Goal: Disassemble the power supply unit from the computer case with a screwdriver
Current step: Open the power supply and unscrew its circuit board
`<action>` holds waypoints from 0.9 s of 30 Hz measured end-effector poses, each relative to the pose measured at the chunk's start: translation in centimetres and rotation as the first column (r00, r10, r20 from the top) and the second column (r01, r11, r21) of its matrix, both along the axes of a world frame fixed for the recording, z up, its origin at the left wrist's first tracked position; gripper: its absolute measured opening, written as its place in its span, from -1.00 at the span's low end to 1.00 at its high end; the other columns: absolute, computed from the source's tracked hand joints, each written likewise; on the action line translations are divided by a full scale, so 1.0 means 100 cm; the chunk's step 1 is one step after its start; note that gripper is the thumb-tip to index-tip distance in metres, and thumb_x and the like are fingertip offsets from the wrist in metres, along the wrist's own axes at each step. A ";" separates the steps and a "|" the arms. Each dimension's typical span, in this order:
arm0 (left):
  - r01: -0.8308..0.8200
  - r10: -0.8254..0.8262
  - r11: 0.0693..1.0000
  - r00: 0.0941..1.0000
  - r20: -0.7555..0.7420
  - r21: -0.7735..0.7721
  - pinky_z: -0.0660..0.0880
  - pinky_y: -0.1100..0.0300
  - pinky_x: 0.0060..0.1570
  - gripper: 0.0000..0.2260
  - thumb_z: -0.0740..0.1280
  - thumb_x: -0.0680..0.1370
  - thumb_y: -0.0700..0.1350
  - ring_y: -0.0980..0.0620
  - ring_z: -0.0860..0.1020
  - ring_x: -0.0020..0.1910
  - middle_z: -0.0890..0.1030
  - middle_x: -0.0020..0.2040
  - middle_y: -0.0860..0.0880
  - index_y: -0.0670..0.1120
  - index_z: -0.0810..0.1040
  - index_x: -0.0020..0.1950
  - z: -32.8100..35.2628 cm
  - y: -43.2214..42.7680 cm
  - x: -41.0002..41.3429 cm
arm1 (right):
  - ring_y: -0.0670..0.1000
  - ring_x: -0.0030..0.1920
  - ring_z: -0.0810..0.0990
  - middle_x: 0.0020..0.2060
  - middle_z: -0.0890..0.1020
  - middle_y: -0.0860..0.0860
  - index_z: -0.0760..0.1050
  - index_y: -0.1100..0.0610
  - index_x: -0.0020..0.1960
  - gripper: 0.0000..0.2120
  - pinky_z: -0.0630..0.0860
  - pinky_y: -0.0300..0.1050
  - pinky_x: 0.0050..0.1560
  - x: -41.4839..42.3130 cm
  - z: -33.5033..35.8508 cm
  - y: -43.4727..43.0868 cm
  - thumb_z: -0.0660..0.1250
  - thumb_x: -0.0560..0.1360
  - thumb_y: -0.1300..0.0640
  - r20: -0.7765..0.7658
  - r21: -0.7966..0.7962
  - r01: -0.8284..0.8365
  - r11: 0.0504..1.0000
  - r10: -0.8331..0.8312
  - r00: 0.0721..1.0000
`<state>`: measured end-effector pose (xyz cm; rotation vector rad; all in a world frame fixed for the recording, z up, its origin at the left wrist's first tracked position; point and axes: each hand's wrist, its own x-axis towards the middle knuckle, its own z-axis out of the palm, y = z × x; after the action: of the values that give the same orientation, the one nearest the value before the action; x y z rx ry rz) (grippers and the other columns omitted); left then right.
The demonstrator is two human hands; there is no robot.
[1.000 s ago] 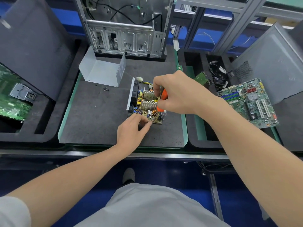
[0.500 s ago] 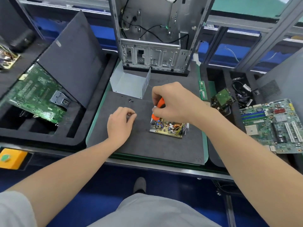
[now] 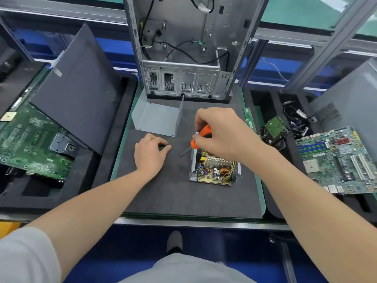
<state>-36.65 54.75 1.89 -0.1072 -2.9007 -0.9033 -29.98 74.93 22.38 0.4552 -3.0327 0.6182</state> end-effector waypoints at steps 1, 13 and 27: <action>0.003 -0.003 1.000 1.000 -0.002 0.002 0.37 0.10 0.06 -0.88 0.51 0.55 0.05 -0.03 0.59 -0.01 0.61 0.02 0.02 0.04 0.74 0.02 -0.001 -0.001 0.000 | 0.01 -0.11 0.53 -0.16 0.57 -0.06 0.49 0.06 -0.06 -0.85 0.54 0.04 -0.08 -0.001 0.000 0.000 0.43 0.50 0.04 0.000 0.000 0.003 1.000 -0.003 1.000; -0.023 0.025 0.999 0.999 -0.046 0.050 0.48 0.02 0.05 -0.89 0.49 0.58 0.03 -0.08 0.58 -0.04 0.61 -0.03 0.01 0.02 0.73 0.02 -0.002 0.001 0.002 | 0.00 -0.10 0.53 -0.15 0.56 -0.07 0.50 0.06 -0.03 -0.86 0.55 0.06 -0.03 0.001 0.001 0.009 0.41 0.52 0.03 -0.029 -0.006 0.018 1.000 -0.018 0.999; 0.229 -0.267 0.875 0.963 0.030 0.426 0.40 0.50 -0.03 -0.78 0.31 0.66 -0.14 0.23 0.56 0.00 0.57 0.16 0.04 0.02 0.60 0.28 0.051 0.069 0.024 | 0.00 -0.12 0.51 -0.16 0.56 -0.04 0.51 0.07 -0.05 -0.88 0.47 -0.06 -0.06 0.026 0.011 0.061 0.43 0.51 0.07 -0.179 -0.055 0.096 0.994 -0.105 0.978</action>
<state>-34.23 61.66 7.03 -0.4223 -2.7296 -1.5935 -27.41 81.00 23.51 0.3342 -2.8421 0.6043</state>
